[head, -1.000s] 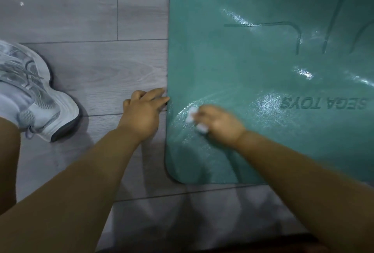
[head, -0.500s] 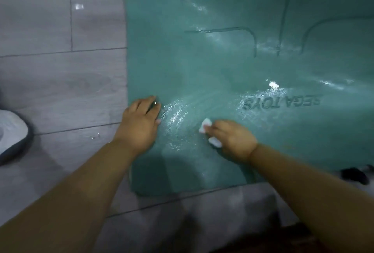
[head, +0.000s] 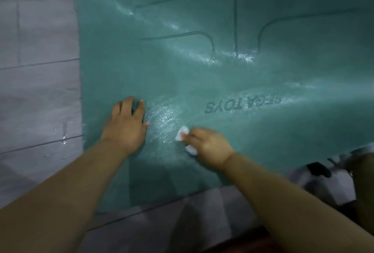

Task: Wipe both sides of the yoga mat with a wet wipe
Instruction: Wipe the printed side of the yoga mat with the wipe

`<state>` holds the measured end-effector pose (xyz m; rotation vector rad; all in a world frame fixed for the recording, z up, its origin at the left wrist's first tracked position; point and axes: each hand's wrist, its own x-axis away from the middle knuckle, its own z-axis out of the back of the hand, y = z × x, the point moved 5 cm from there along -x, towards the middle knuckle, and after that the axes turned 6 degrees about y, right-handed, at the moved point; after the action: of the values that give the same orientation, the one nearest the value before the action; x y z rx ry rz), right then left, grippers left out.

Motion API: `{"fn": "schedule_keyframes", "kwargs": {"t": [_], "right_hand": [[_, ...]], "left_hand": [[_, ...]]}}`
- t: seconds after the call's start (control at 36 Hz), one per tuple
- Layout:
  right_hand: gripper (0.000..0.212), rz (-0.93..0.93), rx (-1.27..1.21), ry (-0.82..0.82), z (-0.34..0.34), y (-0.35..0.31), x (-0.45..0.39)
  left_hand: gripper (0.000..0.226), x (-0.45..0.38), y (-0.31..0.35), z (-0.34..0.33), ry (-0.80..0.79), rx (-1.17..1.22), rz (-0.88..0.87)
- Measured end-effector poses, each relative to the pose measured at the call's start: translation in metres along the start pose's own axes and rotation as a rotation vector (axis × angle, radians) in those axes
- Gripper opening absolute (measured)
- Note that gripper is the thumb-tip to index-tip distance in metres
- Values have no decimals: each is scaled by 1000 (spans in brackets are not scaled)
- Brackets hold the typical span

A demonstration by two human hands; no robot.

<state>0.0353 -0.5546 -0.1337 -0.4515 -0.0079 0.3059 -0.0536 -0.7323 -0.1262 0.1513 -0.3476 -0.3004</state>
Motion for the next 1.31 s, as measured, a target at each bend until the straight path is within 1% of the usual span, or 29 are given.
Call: {"fn": "schedule_keyframes", "kwargs": {"t": [0.06,0.11,0.17,0.19,0.22,0.25,0.31,0.39,0.42,0.47,0.5,0.53,0.56,0.58,0.67,0.72,0.78,0.83,0.89,0.97,1.03,1.06,1.08,1.11,1.14,1.19,1.25,1.28,1.31], "right_hand": [[36,-303,66,132,27,58,10],[37,-748,128,278,61,121,32],[33,-1175,145,361,88,160,60],[32,-1299,159,377,93,166,68],[32,-1353,174,381,91,166,70],[33,-1347,180,385,84,159,66],[34,-1177,153,397,61,131,49],[34,-722,55,402,24,66,11],[33,-545,23,366,16,45,-1],[29,-175,-19,204,4,15,-15],[32,-30,-20,140,3,12,-17],[36,51,-9,90,5,18,-19],[37,32,2,66,11,31,-22],[37,-87,13,82,20,51,-25],[34,-689,40,268,55,134,-12],[30,-1007,55,410,78,165,3],[31,-1160,91,444,79,168,2],[35,-1154,87,435,63,149,-13],[36,-889,78,373,40,106,-43],[34,-272,-47,113,-2,26,-75],[30,103,-72,-9,-7,-1,-73],[27,209,-42,-35,-3,2,-69],[25,231,-10,-37,4,13,-67],[27,159,22,-21,13,33,-68],[32,12,61,26,27,58,-68],[36,-435,123,102,54,126,-56],[36,-912,147,277,81,176,-31],[33,-1060,142,381,86,186,-22],[30,-1146,135,440,83,186,-19]], "left_hand": [[61,1,-1,-1,9,-7,4],[60,2,-1,-3,11,-12,18],[61,2,1,-4,6,-24,38],[61,1,4,-4,6,-26,52],[61,1,7,-4,8,-25,69],[61,1,10,-5,10,-24,86],[60,1,16,-6,16,-32,113],[59,-1,22,-6,24,-69,122],[59,-3,21,-4,22,-77,125],[59,-8,20,0,16,-96,120],[58,-12,18,2,14,-109,111],[57,-15,16,4,12,-121,101],[57,-18,14,6,12,-132,94],[57,-20,11,8,14,-140,92],[62,-29,2,12,21,-151,96],[64,-34,-1,12,20,-147,96],[65,-37,-1,11,10,-146,92],[65,-39,1,8,12,-136,97],[64,-39,3,7,27,-125,106],[62,-40,2,8,32,-123,102],[60,-42,-4,11,44,-122,79],[60,-43,-9,13,55,-121,67],[60,-44,-14,15,65,-119,65],[62,-45,-20,16,70,-113,80],[65,-45,-27,18,72,-102,110],[69,-46,-39,19,80,-70,155],[70,-47,-44,19,93,-69,146],[70,-48,-44,18,100,-72,139],[69,-47,-45,17,105,-73,139]]}}
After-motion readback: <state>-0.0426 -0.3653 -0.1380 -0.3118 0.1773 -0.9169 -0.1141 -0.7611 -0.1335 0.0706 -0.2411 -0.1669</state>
